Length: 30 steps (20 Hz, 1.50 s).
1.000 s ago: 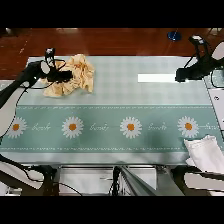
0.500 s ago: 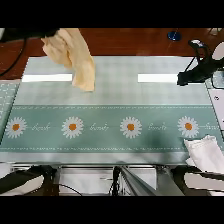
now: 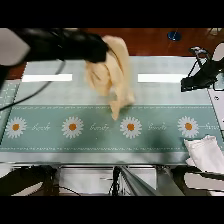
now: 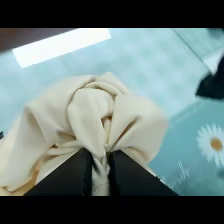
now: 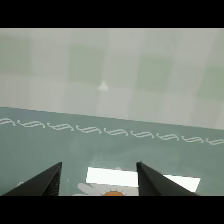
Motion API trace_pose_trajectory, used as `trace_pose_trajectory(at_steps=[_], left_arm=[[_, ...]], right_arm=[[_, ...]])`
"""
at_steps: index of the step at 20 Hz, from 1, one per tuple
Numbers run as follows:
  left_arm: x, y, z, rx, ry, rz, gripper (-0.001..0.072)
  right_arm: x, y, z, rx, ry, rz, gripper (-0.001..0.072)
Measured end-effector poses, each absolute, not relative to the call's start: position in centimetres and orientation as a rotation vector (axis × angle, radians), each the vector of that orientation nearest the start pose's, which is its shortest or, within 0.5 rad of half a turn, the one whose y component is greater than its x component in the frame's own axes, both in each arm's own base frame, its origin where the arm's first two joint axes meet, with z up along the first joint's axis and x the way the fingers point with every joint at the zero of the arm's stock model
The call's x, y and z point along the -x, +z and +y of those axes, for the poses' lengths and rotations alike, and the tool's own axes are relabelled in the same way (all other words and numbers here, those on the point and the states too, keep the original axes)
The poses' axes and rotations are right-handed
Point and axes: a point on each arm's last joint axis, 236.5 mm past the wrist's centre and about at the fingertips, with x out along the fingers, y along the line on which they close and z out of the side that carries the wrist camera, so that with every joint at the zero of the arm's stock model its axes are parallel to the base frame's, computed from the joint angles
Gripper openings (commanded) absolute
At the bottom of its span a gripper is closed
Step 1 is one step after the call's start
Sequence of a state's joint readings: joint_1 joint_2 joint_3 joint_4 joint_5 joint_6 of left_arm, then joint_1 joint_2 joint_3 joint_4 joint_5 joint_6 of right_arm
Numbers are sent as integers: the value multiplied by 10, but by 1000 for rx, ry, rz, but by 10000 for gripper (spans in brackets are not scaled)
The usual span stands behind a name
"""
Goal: Fold the shirts.
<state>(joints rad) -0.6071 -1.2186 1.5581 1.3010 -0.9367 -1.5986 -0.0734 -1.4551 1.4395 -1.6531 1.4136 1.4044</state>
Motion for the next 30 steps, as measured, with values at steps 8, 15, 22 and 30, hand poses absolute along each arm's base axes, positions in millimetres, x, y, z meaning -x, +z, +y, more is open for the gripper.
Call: trace_pose_trajectory(at_steps=[8,15,22,30], left_arm=[[-351,47,-350,-283,-739,1070,34],[-375,-25,-247,-492,-495,1329,34],[-390,-31,-179,-423,-339,1442,455],[-414,57,-121,-306,-265,1235,462]], right_arm=[[-397,23,-49,152,-6,1421,543],[-412,25,-39,114,21,1355,542],[-421,27,-18,40,83,1313,543],[-419,27,-10,27,120,1318,543]])
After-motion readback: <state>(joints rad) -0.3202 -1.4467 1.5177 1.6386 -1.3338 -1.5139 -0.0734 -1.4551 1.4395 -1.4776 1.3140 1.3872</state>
